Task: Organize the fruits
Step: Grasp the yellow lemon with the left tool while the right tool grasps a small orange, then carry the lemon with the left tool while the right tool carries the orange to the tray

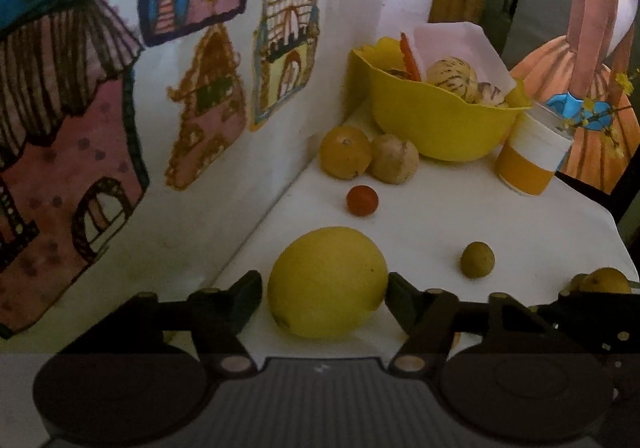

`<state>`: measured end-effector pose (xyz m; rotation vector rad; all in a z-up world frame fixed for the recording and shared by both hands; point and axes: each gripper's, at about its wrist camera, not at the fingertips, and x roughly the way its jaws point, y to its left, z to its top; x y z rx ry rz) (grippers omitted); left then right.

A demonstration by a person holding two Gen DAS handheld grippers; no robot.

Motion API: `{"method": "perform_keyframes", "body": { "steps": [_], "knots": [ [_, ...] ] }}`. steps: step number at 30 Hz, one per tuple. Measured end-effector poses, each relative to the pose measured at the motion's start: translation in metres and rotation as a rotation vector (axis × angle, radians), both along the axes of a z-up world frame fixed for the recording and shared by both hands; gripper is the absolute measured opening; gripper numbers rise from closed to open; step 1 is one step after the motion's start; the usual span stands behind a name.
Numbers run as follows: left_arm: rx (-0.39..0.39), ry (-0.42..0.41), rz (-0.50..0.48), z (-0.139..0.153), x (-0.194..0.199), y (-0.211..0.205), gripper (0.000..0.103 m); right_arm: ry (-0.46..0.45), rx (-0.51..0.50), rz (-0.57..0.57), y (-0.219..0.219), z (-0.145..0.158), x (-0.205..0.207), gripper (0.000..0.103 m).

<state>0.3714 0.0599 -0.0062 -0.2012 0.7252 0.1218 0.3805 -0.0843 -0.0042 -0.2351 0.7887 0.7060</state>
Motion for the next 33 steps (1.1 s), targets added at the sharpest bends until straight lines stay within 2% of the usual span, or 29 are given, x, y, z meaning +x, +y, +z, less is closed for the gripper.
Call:
{"method": "perform_keyframes", "body": {
  "steps": [2, 5, 13, 22, 33],
  "knots": [
    [-0.016, -0.004, 0.001, 0.0, -0.001, 0.002, 0.064, -0.009, -0.004, 0.0, 0.002, 0.0, 0.0, 0.04],
    [-0.023, -0.004, 0.008, 0.0, -0.003, 0.002, 0.064, -0.012, -0.002, 0.002, 0.003, 0.001, -0.001, 0.03],
    [-0.04, 0.008, 0.012, 0.002, -0.013, 0.0, 0.063, 0.003, 0.015, -0.003, -0.006, 0.008, -0.009, 0.029],
    [-0.072, 0.03, 0.012, 0.005, -0.04, -0.003, 0.063, -0.068, 0.019, 0.007, -0.034, 0.034, -0.043, 0.029],
    [-0.063, -0.003, -0.08, 0.028, -0.08, -0.042, 0.063, -0.122, 0.062, -0.075, -0.094, 0.066, -0.09, 0.029]
  ]
}}
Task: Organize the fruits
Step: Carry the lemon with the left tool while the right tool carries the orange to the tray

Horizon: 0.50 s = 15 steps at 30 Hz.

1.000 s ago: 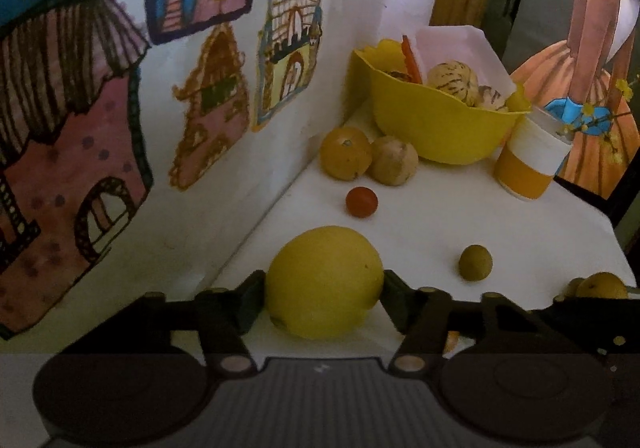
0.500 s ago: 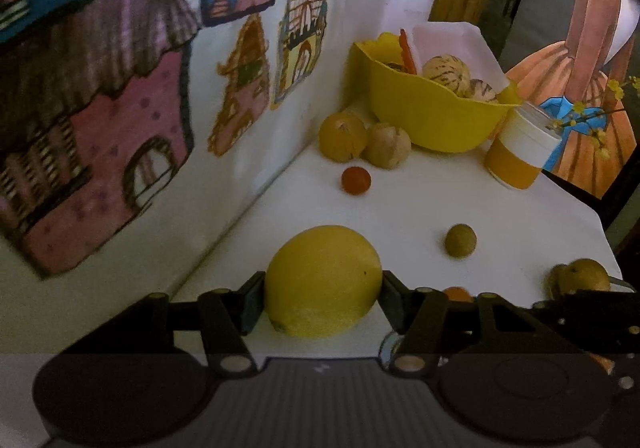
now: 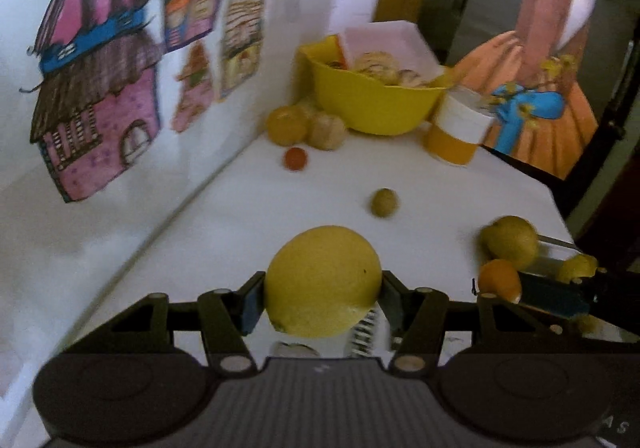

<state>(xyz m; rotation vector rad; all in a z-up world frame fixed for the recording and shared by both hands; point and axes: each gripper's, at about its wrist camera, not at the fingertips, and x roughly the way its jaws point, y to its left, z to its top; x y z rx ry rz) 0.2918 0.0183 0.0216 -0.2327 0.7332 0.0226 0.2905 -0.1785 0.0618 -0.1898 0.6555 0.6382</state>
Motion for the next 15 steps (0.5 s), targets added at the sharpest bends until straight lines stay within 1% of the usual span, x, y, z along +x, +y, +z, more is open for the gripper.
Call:
{"method": "perform_keyframes", "body": {
  "steps": [6, 8, 11, 15],
  "knots": [
    [-0.009, -0.021, -0.073, 0.012, -0.011, -0.039, 0.063, -0.023, 0.009, -0.071, -0.04, 0.012, -0.022, 0.029],
    [-0.024, -0.03, -0.098, 0.015, -0.015, -0.053, 0.063, -0.031, 0.003, -0.091, -0.054, 0.015, -0.029, 0.029],
    [-0.063, -0.036, -0.133, 0.017, -0.019, -0.07, 0.063, -0.045, -0.012, -0.123, -0.075, 0.017, -0.04, 0.029],
    [-0.06, -0.032, -0.18, 0.015, -0.026, -0.098, 0.063, -0.041, -0.021, -0.161, -0.102, 0.012, -0.055, 0.029]
  ]
}}
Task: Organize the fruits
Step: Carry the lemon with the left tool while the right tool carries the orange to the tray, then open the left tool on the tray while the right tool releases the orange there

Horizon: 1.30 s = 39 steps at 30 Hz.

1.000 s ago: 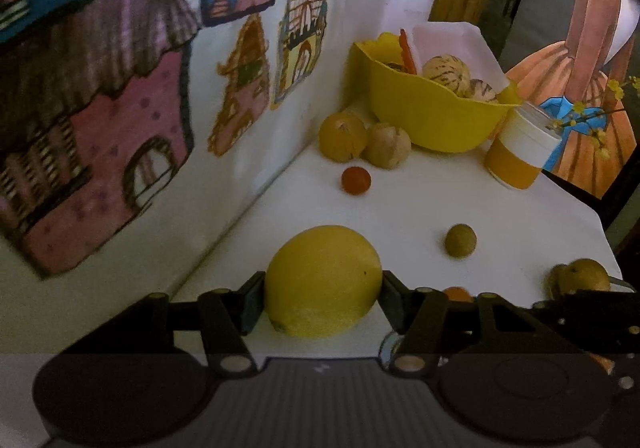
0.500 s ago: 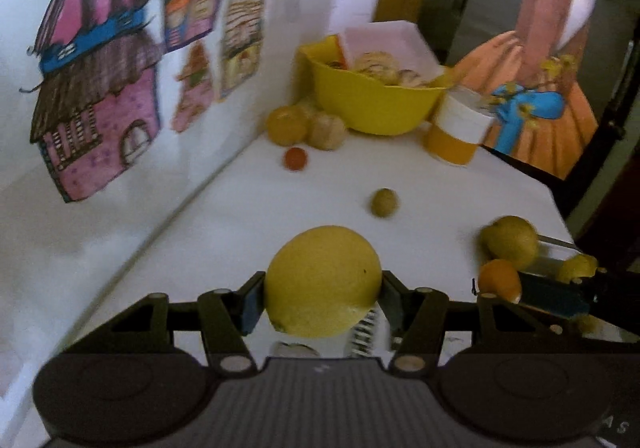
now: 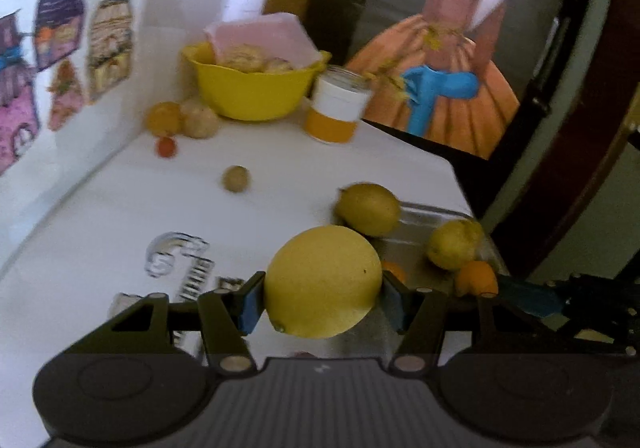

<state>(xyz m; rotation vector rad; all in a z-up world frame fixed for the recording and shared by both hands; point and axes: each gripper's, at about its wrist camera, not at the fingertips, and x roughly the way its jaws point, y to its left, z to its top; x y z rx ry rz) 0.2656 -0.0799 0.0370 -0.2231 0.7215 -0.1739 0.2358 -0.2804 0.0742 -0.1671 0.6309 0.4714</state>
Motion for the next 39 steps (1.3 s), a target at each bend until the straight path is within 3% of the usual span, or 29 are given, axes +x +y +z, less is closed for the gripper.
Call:
{"method": "perform_keyframes", "body": {
  "steps": [9, 19, 39],
  "knots": [
    [0.009, 0.029, -0.063, -0.015, -0.004, -0.039, 0.063, 0.012, -0.018, -0.058, -0.037, -0.025, -0.016, 0.029],
    [0.041, 0.055, -0.086, -0.028, 0.008, -0.066, 0.063, 0.043, 0.003, -0.111, -0.059, -0.05, -0.007, 0.029],
    [0.064, 0.086, -0.09, -0.038, 0.016, -0.076, 0.064, 0.048, 0.021, -0.136, -0.064, -0.06, 0.003, 0.03]
  ]
}}
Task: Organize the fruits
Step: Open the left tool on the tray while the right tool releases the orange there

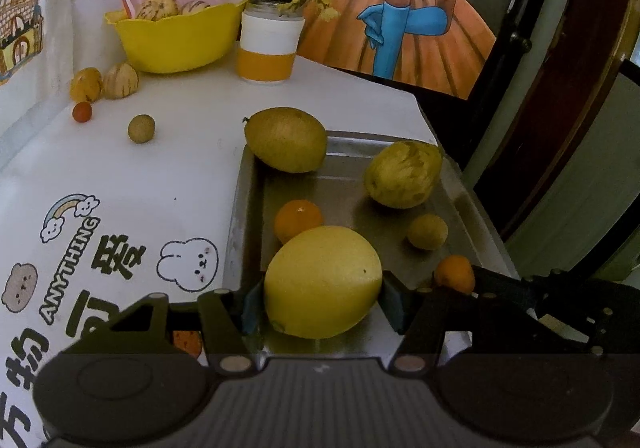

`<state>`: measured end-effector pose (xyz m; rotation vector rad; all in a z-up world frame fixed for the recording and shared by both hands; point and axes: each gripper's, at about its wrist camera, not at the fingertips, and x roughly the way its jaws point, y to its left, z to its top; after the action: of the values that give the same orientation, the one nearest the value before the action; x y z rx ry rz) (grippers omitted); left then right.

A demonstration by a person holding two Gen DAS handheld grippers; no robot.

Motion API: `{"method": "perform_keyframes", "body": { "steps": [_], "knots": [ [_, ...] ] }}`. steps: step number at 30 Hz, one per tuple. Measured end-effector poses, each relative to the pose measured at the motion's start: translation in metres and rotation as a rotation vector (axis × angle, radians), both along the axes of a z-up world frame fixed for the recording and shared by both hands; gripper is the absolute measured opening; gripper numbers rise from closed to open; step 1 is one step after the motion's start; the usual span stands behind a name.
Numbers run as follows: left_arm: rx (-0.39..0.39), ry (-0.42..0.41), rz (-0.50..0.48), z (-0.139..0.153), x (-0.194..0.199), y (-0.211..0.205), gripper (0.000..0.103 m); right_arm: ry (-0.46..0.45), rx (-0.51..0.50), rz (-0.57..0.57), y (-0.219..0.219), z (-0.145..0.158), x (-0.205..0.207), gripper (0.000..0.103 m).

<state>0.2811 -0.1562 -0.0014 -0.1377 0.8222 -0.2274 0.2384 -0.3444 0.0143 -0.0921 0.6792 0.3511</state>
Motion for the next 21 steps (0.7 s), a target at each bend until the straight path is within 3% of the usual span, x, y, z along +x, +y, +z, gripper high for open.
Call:
{"method": "perform_keyframes", "body": {
  "steps": [5, 8, 12, 16, 21],
  "knots": [
    [0.008, 0.006, -0.01, 0.0, -0.001, -0.001, 0.066, -0.001, 0.0, -0.004, -0.001, 0.001, -0.001, 0.04],
    [-0.001, -0.017, -0.024, 0.005, -0.007, -0.001, 0.085, -0.015, -0.003, -0.013, -0.001, 0.005, -0.004, 0.047],
    [0.0, -0.056, -0.021, 0.016, -0.017, 0.0, 0.091, -0.049, -0.011, -0.027, -0.001, 0.017, -0.016, 0.056],
    [-0.059, -0.102, 0.011, 0.031, -0.033, 0.014, 0.099, -0.105, -0.015, -0.033, 0.001, 0.035, -0.039, 0.077],
    [-0.05, -0.172, 0.034, 0.047, -0.063, 0.029, 0.102, -0.152, -0.013, -0.036, 0.004, 0.06, -0.074, 0.099]
  ]
}}
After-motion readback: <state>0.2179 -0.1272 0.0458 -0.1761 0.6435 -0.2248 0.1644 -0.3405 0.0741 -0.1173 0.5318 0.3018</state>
